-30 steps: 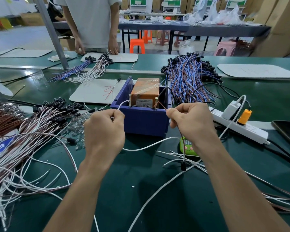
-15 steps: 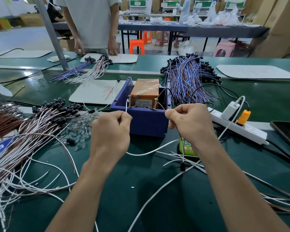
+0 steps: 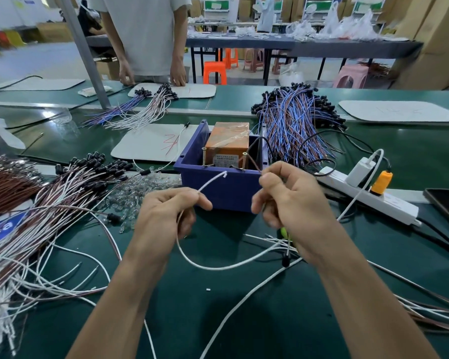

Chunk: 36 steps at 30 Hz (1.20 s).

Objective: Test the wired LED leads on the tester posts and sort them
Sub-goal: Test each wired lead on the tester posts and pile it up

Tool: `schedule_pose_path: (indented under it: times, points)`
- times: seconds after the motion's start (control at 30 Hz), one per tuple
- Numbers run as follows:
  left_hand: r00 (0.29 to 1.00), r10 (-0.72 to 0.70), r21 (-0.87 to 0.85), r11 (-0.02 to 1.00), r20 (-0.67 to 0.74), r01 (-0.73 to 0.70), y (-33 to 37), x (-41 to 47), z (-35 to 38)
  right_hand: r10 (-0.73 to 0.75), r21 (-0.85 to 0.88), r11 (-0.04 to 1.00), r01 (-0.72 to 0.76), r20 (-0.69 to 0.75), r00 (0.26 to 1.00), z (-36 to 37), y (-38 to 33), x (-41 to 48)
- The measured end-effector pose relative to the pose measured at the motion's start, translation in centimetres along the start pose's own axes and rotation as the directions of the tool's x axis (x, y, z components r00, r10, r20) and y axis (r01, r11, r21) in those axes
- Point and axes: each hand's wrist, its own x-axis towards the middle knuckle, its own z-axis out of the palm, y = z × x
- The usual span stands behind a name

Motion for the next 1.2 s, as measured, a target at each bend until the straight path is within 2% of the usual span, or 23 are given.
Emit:
schedule_pose_path:
  times: [0.07, 0.17, 0.27, 0.43, 0.5, 0.53, 0.6, 0.67, 0.77, 0.87, 0.97, 1.03, 1.07, 1.13, 1.2]
  points:
    - [0.998, -0.016, -0.044, 0.999, 0.061, 0.019, 0.0, -0.1, 0.1, 0.002, 0.033, 0.999, -0.003, 0.033, 0.999, 0.9, 0.1, -0.6]
    - [0.995, -0.020, -0.085, 0.996, 0.093, 0.028, -0.3, -0.3, 0.1, -0.052, -0.029, 0.998, 0.053, 0.038, 0.998, 1.8, 0.5, -1.3]
    - [0.994, -0.001, -0.046, 0.999, 0.105, 0.005, -0.6, -0.6, 0.1, -0.118, -0.062, 0.991, 0.117, -0.009, 0.993, 2.2, 0.8, -1.6]
    - [0.994, 0.010, 0.067, 0.998, 0.111, -0.018, -0.8, -0.8, 0.5, -0.118, -0.104, 0.989, 0.110, -0.081, 0.990, 2.2, 1.3, -1.5]
    - [0.996, 0.087, 0.215, 0.972, 0.032, -0.092, -1.0, -1.0, 0.8, -0.124, -0.184, 0.977, 0.112, -0.058, 0.991, 2.2, 1.4, -1.5]
    - [0.985, 0.171, 0.331, 0.929, 0.014, -0.166, -1.0, -1.1, 1.0, -0.133, -0.245, 0.962, 0.121, -0.033, 0.991, 2.2, 1.4, -1.5]
    - [0.941, 0.327, 0.457, 0.825, 0.091, -0.331, -0.7, -1.4, 1.3, -0.139, -0.356, 0.924, 0.142, 0.035, 0.990, 2.2, 1.3, -1.3]
    - [0.928, 0.349, 0.423, 0.827, 0.132, -0.371, -0.6, -1.4, 1.4, -0.108, -0.421, 0.895, 0.143, 0.106, 0.988, 1.9, 0.9, -1.1]
    - [0.936, 0.343, 0.375, 0.860, 0.079, -0.347, -0.7, -1.3, 1.0, -0.065, -0.468, 0.870, 0.152, 0.197, 0.978, 1.2, 0.4, -0.9]
    - [0.925, 0.374, 0.415, 0.832, 0.068, -0.367, -0.6, -1.6, 1.6, -0.093, -0.545, 0.817, 0.188, 0.196, 0.976, 1.1, 0.5, -1.0]
    - [0.938, 0.346, 0.501, 0.808, 0.022, -0.310, -0.5, -2.0, 2.4, -0.174, -0.657, 0.722, 0.216, 0.129, 0.976, 1.2, 0.9, -1.5]
    - [0.949, 0.295, 0.572, 0.800, -0.110, -0.183, -0.6, -1.6, 1.8, -0.261, -0.693, 0.697, 0.184, -0.005, 0.965, 0.1, 1.0, -1.5]
    - [0.948, 0.249, 0.555, 0.826, -0.200, -0.100, -0.8, -1.2, 1.2, -0.292, -0.660, 0.734, 0.161, -0.092, 0.952, -0.8, 1.0, -1.4]
    - [0.928, 0.107, 0.379, 0.924, -0.356, 0.039, -1.0, 0.0, 0.2, -0.281, -0.537, 0.834, 0.126, -0.217, 0.935, -2.5, 0.7, -1.2]
    - [0.904, -0.050, 0.146, 0.982, -0.424, 0.123, -1.0, 0.7, 0.0, -0.210, -0.516, 0.852, 0.087, -0.184, 0.960, -3.0, 0.7, -1.0]
